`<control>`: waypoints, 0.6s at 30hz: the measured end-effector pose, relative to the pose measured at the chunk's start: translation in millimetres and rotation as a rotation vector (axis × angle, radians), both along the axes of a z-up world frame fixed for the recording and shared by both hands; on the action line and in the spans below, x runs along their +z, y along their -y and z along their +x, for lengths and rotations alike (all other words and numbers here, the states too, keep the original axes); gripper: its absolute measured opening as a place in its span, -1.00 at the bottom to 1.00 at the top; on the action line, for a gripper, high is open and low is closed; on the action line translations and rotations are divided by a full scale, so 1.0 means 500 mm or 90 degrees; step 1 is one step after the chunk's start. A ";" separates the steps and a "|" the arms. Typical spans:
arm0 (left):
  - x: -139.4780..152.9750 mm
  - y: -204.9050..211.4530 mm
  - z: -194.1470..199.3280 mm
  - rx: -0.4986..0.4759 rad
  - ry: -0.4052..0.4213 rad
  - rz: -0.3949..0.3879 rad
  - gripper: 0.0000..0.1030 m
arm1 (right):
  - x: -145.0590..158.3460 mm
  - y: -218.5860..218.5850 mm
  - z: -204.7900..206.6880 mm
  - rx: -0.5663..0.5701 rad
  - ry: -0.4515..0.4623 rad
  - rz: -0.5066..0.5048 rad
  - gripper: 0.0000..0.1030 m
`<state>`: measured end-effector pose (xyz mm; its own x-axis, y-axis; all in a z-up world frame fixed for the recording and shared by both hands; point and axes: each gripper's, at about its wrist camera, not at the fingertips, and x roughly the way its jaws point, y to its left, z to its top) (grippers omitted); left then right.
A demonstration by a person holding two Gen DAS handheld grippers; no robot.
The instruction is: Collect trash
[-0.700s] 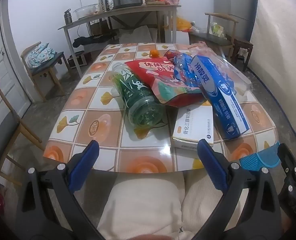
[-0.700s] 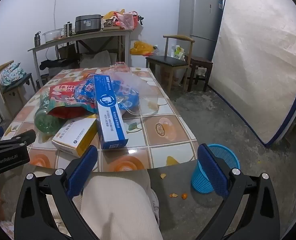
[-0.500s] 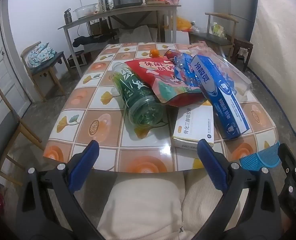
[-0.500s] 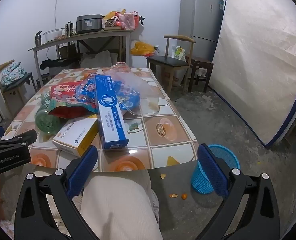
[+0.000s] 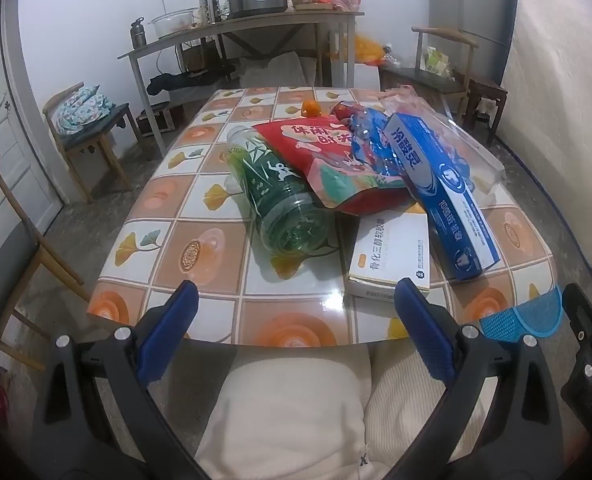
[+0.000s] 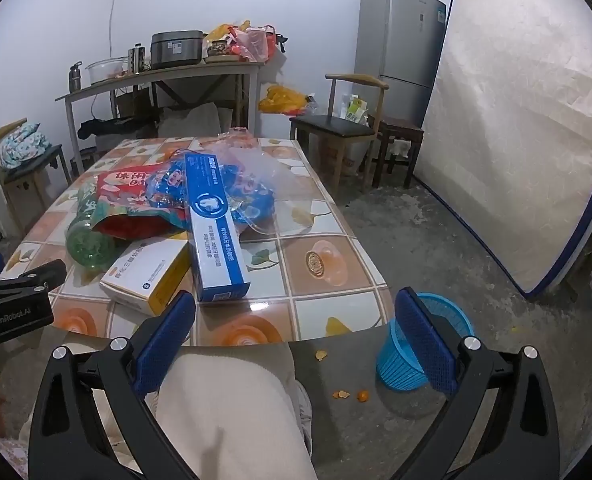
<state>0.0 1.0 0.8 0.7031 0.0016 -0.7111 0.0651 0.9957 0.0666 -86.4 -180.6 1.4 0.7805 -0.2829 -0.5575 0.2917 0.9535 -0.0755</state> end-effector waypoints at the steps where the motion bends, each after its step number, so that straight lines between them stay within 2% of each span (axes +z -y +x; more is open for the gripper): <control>1: 0.002 -0.003 0.001 0.007 0.004 0.002 0.84 | 0.000 0.003 0.004 0.001 -0.001 -0.002 0.89; 7: 0.011 -0.036 0.016 0.057 0.018 0.004 0.84 | 0.000 0.003 0.005 0.001 0.003 -0.003 0.89; 18: 0.009 -0.069 0.008 0.040 0.018 0.019 0.84 | 0.005 0.001 0.003 0.002 0.009 -0.006 0.89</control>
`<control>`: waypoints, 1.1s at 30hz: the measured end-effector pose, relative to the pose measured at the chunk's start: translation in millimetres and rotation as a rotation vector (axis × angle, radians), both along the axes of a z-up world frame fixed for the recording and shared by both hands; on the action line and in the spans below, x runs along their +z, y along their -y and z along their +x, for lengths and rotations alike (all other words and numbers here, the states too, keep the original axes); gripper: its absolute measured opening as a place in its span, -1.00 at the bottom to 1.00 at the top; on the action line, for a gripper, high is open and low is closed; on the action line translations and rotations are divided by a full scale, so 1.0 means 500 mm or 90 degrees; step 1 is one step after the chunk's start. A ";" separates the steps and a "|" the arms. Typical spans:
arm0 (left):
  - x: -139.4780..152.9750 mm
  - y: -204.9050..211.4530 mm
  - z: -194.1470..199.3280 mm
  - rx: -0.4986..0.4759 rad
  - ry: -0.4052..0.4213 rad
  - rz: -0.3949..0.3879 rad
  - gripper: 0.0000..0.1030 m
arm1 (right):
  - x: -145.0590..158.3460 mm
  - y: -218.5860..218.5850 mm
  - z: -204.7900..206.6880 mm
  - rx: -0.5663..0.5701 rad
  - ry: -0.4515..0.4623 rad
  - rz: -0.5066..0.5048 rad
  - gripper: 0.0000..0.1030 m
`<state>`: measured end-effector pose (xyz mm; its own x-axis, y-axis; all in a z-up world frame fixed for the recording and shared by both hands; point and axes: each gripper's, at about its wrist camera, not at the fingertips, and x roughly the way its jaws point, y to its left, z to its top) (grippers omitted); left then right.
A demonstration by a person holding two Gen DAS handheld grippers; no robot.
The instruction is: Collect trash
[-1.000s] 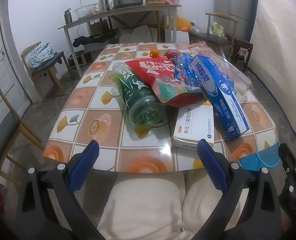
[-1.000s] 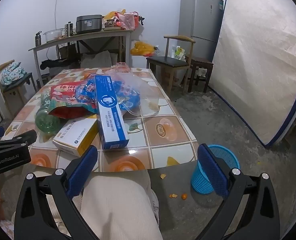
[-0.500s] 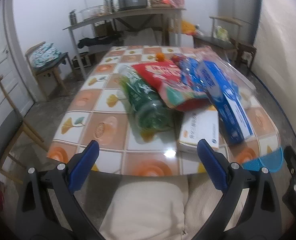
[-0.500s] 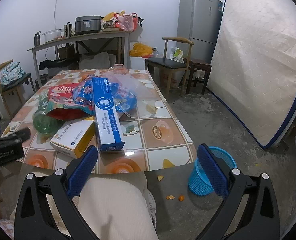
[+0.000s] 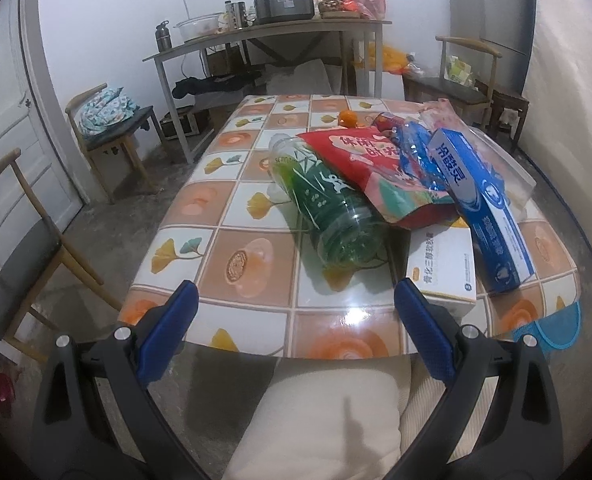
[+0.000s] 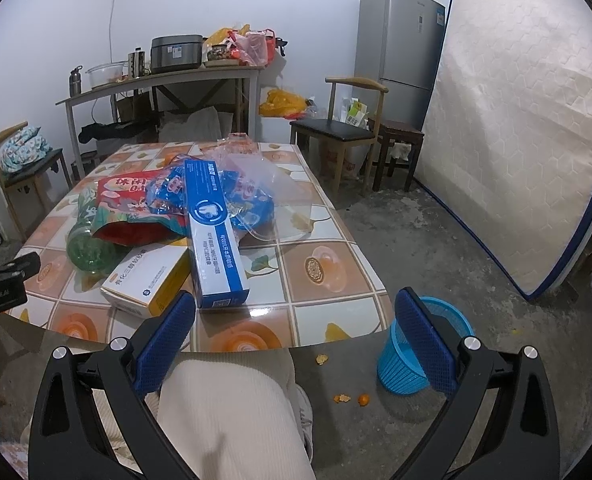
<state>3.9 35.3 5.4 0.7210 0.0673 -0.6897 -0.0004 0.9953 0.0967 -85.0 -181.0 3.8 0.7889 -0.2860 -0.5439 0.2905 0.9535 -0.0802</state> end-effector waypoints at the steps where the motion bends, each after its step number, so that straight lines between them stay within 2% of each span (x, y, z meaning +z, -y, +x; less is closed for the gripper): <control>1: 0.000 0.000 0.000 0.000 -0.002 -0.001 0.84 | 0.000 0.000 0.000 0.000 0.000 0.001 0.89; 33: 0.008 0.022 -0.018 -0.038 0.004 0.006 0.84 | 0.002 0.012 -0.006 -0.006 0.007 -0.005 0.89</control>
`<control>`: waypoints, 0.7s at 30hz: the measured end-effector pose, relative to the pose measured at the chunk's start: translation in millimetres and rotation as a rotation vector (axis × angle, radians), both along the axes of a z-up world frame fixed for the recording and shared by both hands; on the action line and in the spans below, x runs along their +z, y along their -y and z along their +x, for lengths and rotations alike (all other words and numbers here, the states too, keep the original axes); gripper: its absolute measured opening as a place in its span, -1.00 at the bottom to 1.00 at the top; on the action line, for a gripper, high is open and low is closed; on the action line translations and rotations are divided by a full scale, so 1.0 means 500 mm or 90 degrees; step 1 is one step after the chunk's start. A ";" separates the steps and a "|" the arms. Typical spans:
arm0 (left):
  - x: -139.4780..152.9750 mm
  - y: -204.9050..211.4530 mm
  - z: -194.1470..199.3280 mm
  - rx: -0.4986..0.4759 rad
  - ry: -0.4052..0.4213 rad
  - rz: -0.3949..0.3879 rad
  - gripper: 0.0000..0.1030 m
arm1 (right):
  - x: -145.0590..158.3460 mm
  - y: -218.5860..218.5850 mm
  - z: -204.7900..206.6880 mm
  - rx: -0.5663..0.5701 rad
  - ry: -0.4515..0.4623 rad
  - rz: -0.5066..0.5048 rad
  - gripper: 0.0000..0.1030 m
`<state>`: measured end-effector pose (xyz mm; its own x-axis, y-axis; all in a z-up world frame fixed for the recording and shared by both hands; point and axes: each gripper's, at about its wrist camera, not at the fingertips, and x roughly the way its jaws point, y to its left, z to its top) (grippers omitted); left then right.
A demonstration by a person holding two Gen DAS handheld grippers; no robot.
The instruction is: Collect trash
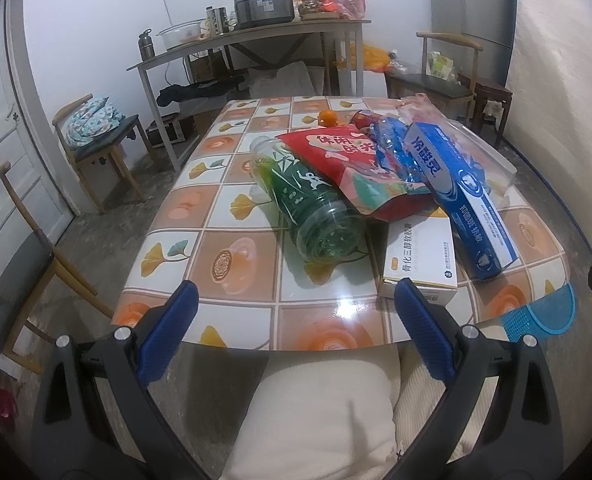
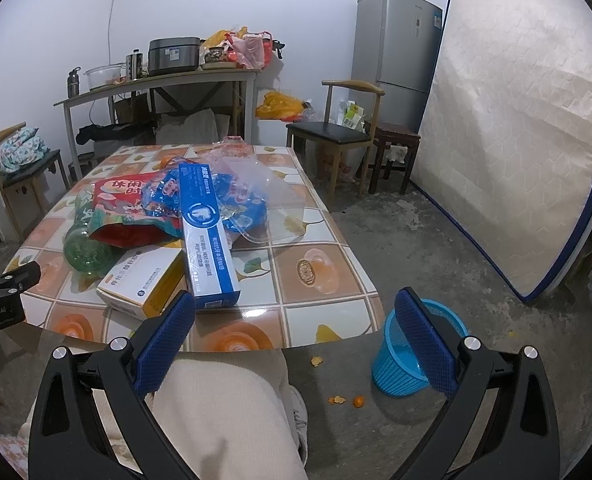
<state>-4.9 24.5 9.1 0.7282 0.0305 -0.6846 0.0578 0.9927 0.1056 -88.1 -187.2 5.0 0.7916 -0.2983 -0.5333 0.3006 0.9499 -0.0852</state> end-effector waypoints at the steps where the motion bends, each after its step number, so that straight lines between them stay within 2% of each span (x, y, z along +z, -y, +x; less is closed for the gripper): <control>1: 0.000 0.000 0.000 0.000 0.000 0.000 0.84 | 0.000 0.001 -0.001 -0.001 0.000 -0.002 0.89; 21: 0.000 0.000 0.000 0.001 0.000 0.001 0.84 | 0.006 0.010 -0.003 0.000 0.001 -0.018 0.89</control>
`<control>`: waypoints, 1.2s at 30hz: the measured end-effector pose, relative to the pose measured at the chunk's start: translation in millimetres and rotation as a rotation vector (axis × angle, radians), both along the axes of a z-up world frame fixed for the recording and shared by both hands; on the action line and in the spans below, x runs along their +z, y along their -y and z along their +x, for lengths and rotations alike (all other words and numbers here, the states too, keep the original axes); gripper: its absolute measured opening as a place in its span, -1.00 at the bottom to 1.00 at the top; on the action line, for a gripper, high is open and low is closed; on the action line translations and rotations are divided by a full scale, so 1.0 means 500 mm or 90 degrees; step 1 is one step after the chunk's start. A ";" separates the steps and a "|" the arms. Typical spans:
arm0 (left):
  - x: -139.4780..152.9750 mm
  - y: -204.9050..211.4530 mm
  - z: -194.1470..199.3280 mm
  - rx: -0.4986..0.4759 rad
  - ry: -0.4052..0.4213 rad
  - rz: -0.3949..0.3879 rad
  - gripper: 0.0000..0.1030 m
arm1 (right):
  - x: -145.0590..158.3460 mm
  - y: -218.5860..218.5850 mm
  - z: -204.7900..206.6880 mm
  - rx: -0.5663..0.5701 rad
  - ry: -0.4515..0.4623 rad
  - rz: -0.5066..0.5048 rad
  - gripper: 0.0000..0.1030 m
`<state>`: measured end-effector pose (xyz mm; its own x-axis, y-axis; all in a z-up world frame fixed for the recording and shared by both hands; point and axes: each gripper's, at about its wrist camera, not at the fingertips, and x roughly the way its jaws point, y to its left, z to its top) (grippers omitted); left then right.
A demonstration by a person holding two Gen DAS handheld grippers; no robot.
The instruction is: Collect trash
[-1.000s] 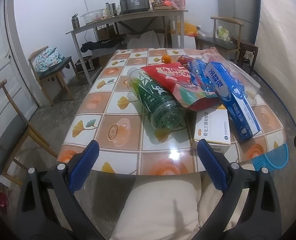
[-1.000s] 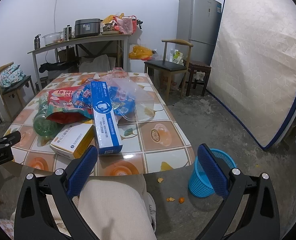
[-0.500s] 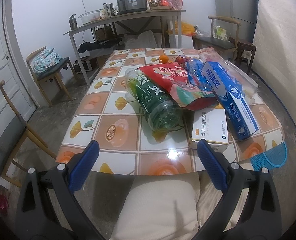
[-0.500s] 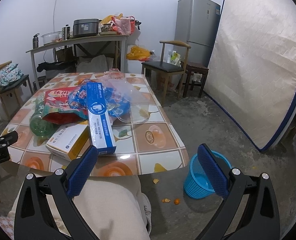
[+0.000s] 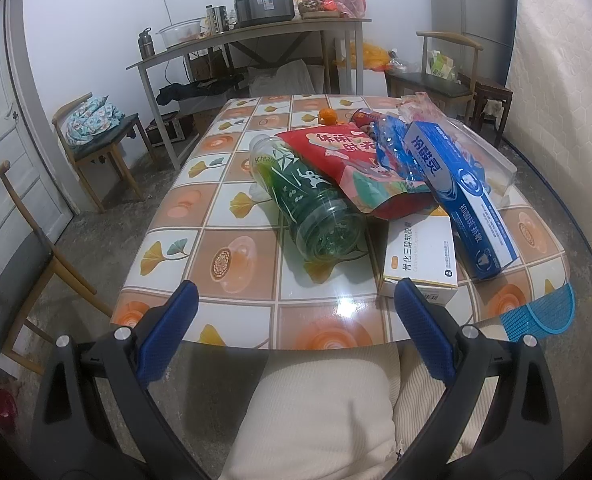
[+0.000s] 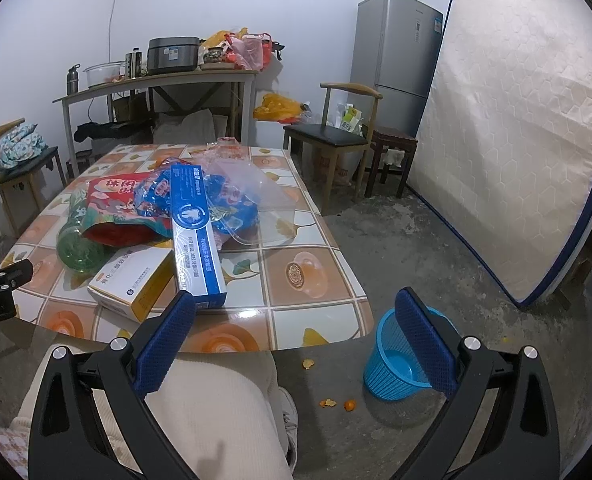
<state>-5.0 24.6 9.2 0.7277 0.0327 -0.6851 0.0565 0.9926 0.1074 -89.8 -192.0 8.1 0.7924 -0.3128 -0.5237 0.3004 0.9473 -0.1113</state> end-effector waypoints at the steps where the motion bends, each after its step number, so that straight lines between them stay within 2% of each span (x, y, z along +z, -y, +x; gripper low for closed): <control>1: 0.000 0.000 0.000 0.000 0.000 0.000 0.84 | 0.000 0.000 0.000 0.000 0.000 0.000 0.89; 36: -0.007 -0.003 0.000 0.001 -0.004 0.003 0.84 | 0.003 -0.001 -0.003 0.004 0.009 0.002 0.89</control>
